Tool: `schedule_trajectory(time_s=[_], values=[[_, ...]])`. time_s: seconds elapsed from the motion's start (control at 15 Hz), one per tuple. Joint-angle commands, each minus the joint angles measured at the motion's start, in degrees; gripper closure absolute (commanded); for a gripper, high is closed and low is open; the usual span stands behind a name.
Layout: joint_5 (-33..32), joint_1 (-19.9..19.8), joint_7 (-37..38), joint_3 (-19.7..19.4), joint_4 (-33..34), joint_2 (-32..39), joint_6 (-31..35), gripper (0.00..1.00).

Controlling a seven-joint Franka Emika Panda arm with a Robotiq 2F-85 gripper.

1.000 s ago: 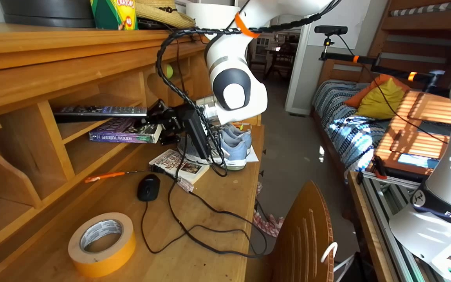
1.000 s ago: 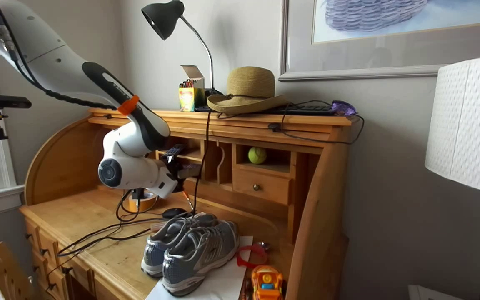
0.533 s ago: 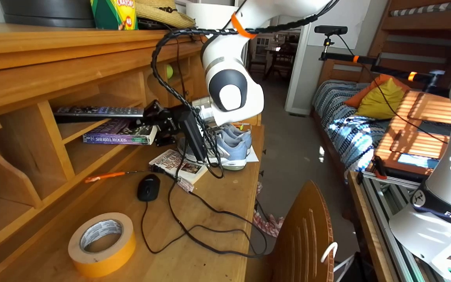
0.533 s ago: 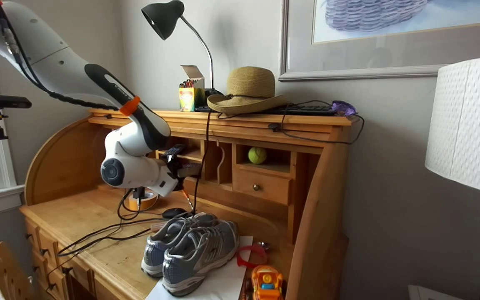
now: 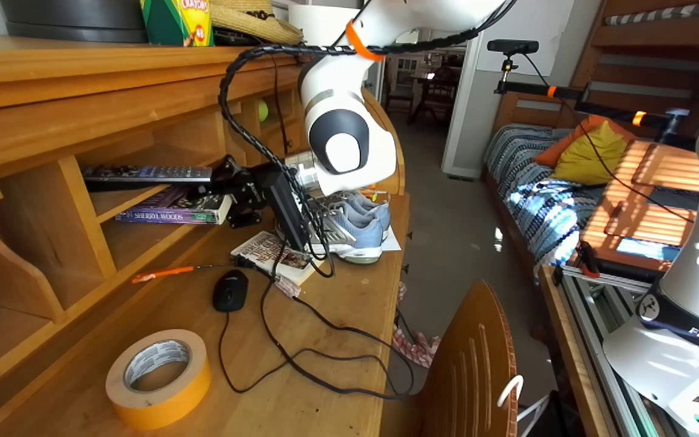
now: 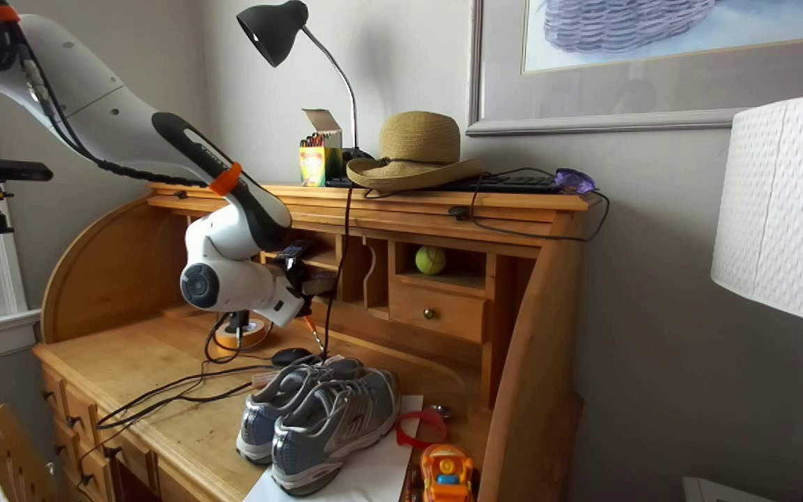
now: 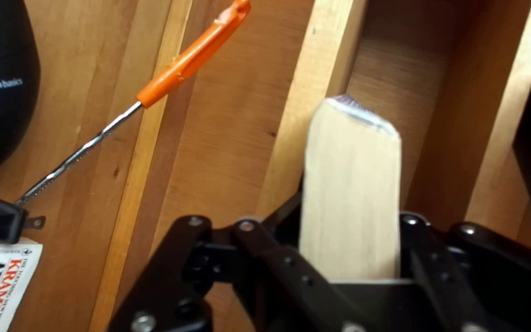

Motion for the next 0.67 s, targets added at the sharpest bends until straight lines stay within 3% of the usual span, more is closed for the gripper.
schedule_trajectory(time_s=[0.0,0.13,0.33,0.4,0.47,0.6], values=[[0.1,0.8,1.7,0.0,2.2,1.9,2.5,0.41],[0.0,0.9,1.6,-0.1,2.1,1.6,2.9,0.35],[0.1,1.2,2.8,0.6,-1.7,-0.1,3.6,0.11],[0.1,1.0,2.8,0.4,-3.3,-0.8,3.9,0.2],[0.1,0.9,3.1,0.5,-5.4,-1.4,3.5,0.45],[-0.1,0.6,3.1,-0.2,-7.2,-3.0,3.1,0.44]])
